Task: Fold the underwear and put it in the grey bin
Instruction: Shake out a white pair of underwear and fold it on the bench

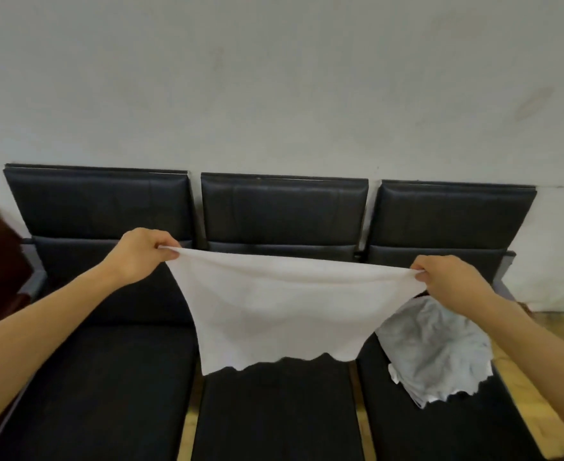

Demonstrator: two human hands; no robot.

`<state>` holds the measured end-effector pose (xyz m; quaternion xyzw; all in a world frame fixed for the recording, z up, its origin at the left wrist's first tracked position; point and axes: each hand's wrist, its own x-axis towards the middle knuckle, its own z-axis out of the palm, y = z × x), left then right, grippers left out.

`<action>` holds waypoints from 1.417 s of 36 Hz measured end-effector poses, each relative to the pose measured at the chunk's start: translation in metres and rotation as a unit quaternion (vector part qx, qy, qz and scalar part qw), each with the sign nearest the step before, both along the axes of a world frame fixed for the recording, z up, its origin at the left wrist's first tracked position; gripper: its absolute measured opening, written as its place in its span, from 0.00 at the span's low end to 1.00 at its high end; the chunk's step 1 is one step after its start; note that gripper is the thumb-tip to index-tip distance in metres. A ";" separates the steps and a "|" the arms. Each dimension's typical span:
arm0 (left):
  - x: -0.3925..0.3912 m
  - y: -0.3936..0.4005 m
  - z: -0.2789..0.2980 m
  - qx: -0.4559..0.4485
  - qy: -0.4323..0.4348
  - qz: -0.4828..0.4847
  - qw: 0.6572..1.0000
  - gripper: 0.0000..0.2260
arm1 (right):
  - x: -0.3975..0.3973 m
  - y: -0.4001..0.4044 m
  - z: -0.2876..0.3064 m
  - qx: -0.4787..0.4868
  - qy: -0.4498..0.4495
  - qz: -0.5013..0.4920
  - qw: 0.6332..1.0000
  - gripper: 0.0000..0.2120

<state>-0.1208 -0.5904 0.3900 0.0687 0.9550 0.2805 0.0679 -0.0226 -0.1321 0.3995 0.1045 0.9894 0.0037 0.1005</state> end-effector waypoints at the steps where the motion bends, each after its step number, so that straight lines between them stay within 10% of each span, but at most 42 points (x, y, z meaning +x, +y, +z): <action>1: -0.005 0.001 -0.007 0.000 -0.003 0.000 1.000 0.04 | -0.006 -0.003 -0.006 0.005 -0.006 0.002 1.000 0.07; 11: 0.022 -0.001 -0.175 -0.001 -0.004 -0.063 0.998 0.09 | 0.026 -0.020 -0.162 0.040 -0.061 0.082 0.994 0.14; 18: 0.107 0.002 -0.369 -0.088 -0.019 -0.088 0.992 0.07 | 0.106 -0.023 -0.379 -0.054 0.015 0.140 0.989 0.25; 24: 0.211 -0.008 -0.466 -0.103 -0.129 -0.049 0.985 0.08 | 0.187 -0.054 -0.453 -0.098 -0.156 0.112 0.976 0.18; 29: 0.254 -0.017 -0.477 -0.055 -0.227 -0.021 0.972 0.07 | 0.222 -0.051 -0.469 -0.107 -0.252 0.098 0.957 0.20; 42: 0.111 0.013 -0.461 0.230 -0.226 0.181 0.929 0.06 | 0.069 -0.022 -0.471 -0.235 -0.064 -0.040 0.969 0.05; 51: 0.018 0.017 -0.547 0.234 -0.304 0.264 0.885 0.05 | -0.021 -0.015 -0.552 -0.235 -0.078 -0.168 0.954 0.06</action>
